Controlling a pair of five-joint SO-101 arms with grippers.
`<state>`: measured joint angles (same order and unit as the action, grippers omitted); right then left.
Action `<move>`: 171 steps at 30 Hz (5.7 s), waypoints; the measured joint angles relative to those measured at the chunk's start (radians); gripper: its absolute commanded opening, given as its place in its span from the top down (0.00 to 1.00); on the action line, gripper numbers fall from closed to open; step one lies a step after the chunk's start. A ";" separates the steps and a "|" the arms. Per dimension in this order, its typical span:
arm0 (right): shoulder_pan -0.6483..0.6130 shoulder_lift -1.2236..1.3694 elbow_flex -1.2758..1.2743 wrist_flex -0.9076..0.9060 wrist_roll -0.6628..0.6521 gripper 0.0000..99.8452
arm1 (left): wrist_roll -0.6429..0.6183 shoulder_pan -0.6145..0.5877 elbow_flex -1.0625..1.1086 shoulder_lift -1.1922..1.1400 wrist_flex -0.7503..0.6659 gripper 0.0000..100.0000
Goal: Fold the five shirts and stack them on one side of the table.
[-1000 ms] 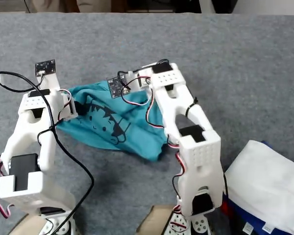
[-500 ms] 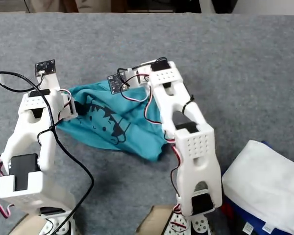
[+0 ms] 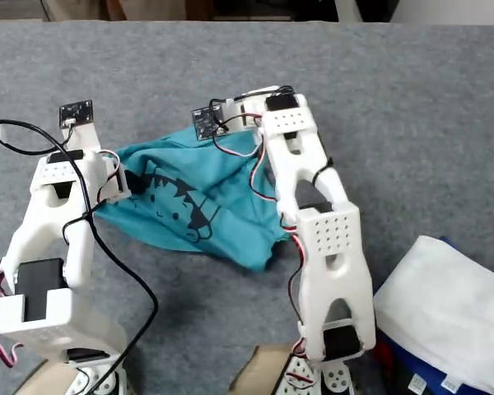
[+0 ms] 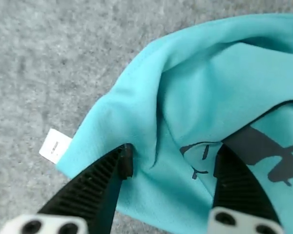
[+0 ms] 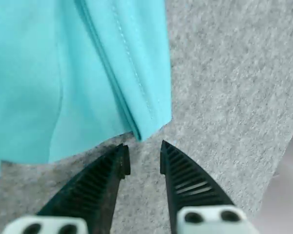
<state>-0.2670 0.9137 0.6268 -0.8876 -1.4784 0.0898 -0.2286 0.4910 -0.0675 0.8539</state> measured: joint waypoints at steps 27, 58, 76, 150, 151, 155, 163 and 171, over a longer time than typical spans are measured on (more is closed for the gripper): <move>-0.011 0.051 0.008 0.069 0.000 0.87 | 0.000 0.002 0.000 0.000 0.000 0.73; -0.055 0.106 0.158 -0.123 0.041 0.88 | 0.000 0.002 0.000 0.000 0.000 0.73; -0.055 0.115 0.245 -0.117 0.098 0.99 | 0.000 0.002 0.000 0.000 0.000 0.73; 0.339 -0.400 -0.242 -0.396 0.707 1.00 | -0.219 0.054 -0.563 -0.345 0.249 0.73; 0.339 -0.400 -0.295 -0.334 0.729 1.00 | -0.247 0.063 -0.640 -0.402 0.307 0.73; 0.339 -0.400 -0.508 -0.086 0.779 1.00 | -0.371 0.075 -0.968 -0.592 0.519 0.72; 0.339 -0.400 -0.612 0.075 0.809 1.00 | -0.674 0.072 -1.539 -0.807 0.858 0.73; 0.339 -0.399 -0.618 0.077 0.809 1.00 | -0.836 0.100 -1.591 -0.838 0.895 0.73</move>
<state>0.0721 0.5148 0.0084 -0.8109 -0.6697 -0.7465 -0.1289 -1.1001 -0.9053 1.7484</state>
